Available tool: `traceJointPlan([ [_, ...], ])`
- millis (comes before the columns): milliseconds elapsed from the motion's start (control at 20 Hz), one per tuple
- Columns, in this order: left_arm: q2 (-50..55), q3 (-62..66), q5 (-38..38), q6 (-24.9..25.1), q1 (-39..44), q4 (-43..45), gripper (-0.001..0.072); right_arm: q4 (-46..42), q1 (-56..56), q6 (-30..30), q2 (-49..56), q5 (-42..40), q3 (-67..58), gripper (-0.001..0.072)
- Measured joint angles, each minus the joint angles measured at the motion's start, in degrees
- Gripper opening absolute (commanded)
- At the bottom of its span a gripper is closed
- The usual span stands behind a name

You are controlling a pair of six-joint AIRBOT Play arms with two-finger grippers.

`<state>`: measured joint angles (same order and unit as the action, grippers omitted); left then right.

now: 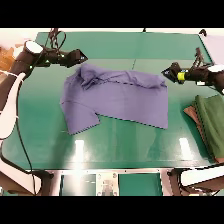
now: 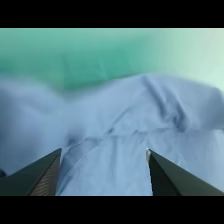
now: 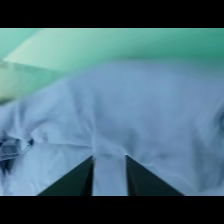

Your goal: Fold the shirts.

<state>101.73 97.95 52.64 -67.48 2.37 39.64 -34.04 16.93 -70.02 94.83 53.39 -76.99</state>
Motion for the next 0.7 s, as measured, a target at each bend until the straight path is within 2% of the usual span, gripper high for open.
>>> traceJointPlan([
  [100, 0.9, 2.6, 4.8, 0.1, -3.2, -0.6, 0.0607, 0.7, 3.1, 0.4, 1.8, 2.6, -0.3, 0.0290],
  [250, 1.4, 7.2, 17.3, -0.8, -10.9, -0.7, 0.0606, -0.1, 9.7, 1.2, 1.7, 11.2, -0.2, 0.0287],
  [300, 1.6, 7.9, 21.8, -1.5, -13.5, -0.3, 0.0593, -1.4, 11.7, 1.2, 0.8, 14.0, 0.9, 0.0284],
  [350, 1.7, 8.2, 26.2, -1.8, -15.8, 0.6, 0.0520, -2.6, 13.8, 1.4, -0.7, 16.2, 2.7, 0.0283],
  [450, 1.8, 6.9, 33.1, -2.8, -19.9, 3.6, 0.0496, -5.1, 17.4, 1.6, -4.8, 18.7, 8.2, 0.0282],
  [550, 1.9, 3.2, 36.4, -2.9, -22.8, 8.0, 0.0496, -6.6, 20.7, 1.6, -9.9, 19.4, 15.0, 0.0282],
  [700, 2.0, -4.9, 34.7, -1.2, -24.4, 11.5, 0.0496, -7.9, 24.0, 1.6, -17.9, 18.8, 25.7, 0.0282],
])
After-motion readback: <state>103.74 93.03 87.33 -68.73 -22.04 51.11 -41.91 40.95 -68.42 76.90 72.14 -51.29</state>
